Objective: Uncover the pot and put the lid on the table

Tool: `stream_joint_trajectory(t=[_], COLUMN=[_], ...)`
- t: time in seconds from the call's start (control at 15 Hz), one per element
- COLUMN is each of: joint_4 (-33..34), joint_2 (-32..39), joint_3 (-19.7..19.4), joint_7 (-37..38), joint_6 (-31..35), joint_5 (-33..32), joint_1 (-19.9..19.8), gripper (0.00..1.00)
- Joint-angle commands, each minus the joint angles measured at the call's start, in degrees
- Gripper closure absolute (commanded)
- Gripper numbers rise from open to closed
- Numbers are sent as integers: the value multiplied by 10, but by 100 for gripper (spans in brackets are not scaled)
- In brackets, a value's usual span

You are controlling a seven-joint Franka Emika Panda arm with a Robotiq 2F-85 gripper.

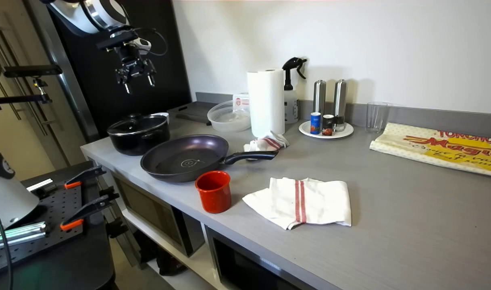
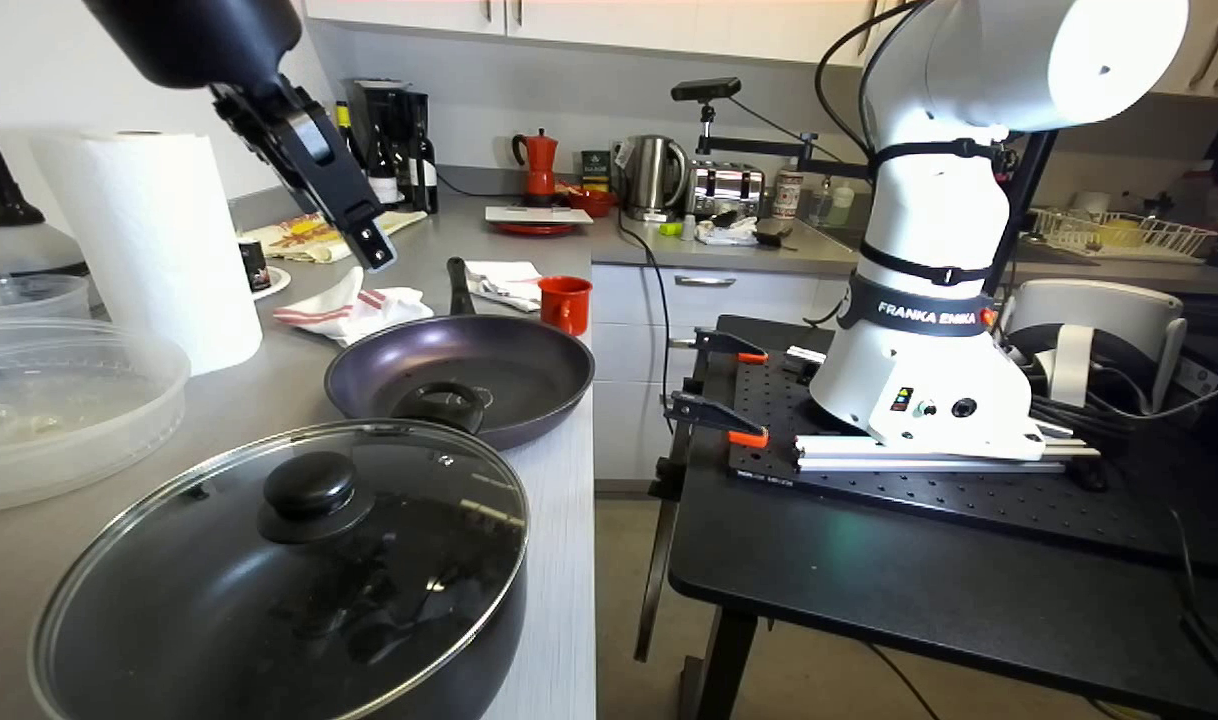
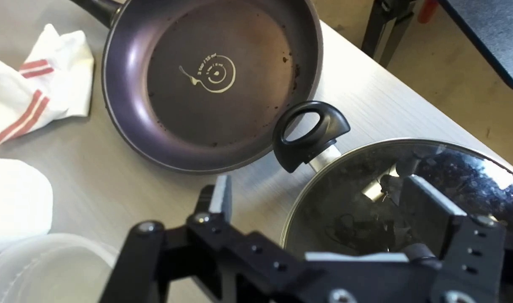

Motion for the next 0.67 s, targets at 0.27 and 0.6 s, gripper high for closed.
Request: stream_joint_trajectory(t=[0.27, 0.6], joint_4=[43, 46], joint_2=[45, 51], joint_3=[-3, -4], joint_7=[-55, -55], joint_6=[3, 3], joint_5=[-36, -37], joint_1=[17, 17], gripper=[0, 0])
